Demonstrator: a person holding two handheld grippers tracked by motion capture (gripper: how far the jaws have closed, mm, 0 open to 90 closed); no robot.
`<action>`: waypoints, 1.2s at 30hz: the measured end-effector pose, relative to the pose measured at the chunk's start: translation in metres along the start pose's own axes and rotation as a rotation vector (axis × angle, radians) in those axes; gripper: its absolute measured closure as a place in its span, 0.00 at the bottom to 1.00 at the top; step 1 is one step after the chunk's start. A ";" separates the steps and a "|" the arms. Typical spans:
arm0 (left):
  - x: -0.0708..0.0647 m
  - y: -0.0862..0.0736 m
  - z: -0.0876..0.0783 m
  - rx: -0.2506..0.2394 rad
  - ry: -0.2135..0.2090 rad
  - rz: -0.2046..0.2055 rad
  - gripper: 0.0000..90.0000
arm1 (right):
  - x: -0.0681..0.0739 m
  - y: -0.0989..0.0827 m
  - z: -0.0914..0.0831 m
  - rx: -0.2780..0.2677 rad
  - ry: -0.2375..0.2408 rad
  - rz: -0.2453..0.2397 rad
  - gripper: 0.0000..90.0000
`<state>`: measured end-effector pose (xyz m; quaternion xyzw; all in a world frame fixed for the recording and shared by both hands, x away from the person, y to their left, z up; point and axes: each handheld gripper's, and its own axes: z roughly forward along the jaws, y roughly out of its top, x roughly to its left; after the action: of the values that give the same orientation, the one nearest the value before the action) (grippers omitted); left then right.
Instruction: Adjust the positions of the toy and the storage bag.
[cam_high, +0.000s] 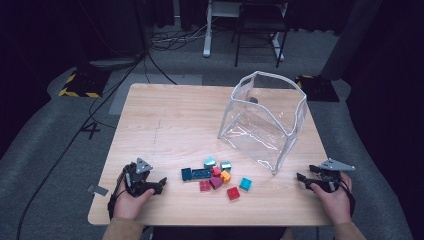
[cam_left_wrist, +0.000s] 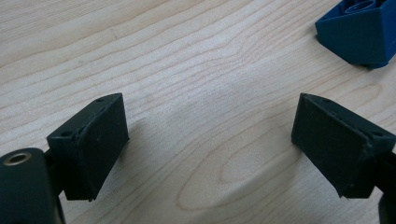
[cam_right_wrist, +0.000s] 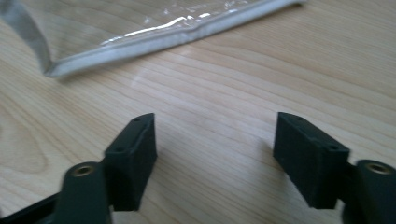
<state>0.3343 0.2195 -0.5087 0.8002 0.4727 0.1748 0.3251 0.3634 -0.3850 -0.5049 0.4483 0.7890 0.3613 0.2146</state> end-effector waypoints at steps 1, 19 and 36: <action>0.000 0.000 0.000 0.000 0.000 -0.001 0.12 | 0.002 0.001 0.000 -0.002 0.001 -0.009 0.34; -0.001 0.001 0.002 0.002 0.010 -0.008 0.11 | 0.066 0.048 -0.009 -0.110 0.185 -0.088 0.53; -0.002 0.002 0.003 0.000 0.012 -0.017 0.10 | 0.091 0.049 0.014 -0.061 0.190 -0.128 0.95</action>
<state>0.3361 0.2159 -0.5091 0.7951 0.4815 0.1769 0.3235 0.3536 -0.2845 -0.4779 0.3538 0.8216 0.4114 0.1748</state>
